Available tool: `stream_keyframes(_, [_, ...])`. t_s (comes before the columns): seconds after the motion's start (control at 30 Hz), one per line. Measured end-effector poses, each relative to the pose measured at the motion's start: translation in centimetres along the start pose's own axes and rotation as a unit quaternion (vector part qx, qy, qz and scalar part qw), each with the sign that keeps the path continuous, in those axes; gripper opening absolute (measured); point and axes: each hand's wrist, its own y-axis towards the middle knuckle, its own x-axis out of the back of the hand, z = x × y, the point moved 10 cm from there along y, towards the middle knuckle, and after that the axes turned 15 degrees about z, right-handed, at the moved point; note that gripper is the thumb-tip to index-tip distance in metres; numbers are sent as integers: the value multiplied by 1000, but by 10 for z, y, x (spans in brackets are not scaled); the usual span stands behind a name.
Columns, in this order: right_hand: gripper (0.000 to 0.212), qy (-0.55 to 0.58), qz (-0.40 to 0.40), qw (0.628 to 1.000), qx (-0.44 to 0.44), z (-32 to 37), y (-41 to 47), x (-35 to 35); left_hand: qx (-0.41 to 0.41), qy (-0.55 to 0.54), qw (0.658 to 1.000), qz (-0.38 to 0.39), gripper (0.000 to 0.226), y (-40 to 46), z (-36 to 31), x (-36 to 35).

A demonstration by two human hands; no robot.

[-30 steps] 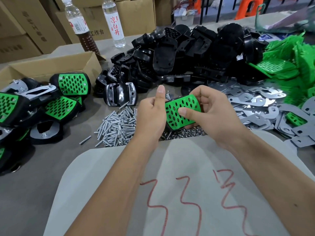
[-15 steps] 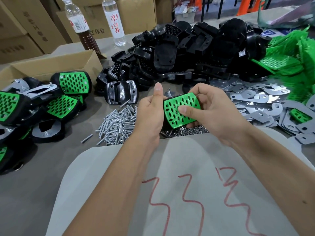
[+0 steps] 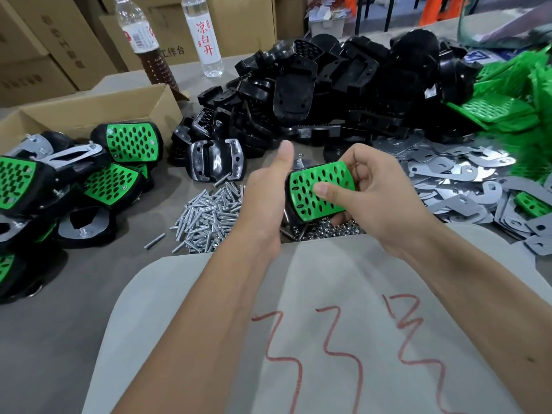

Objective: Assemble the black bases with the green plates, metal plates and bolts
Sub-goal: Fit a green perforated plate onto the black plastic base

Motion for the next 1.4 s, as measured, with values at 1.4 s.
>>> stream_keyframes(1.4, [37,-6,0,998,60,18,-7,18,-88,-70,990,83,29,-1,-11,-6])
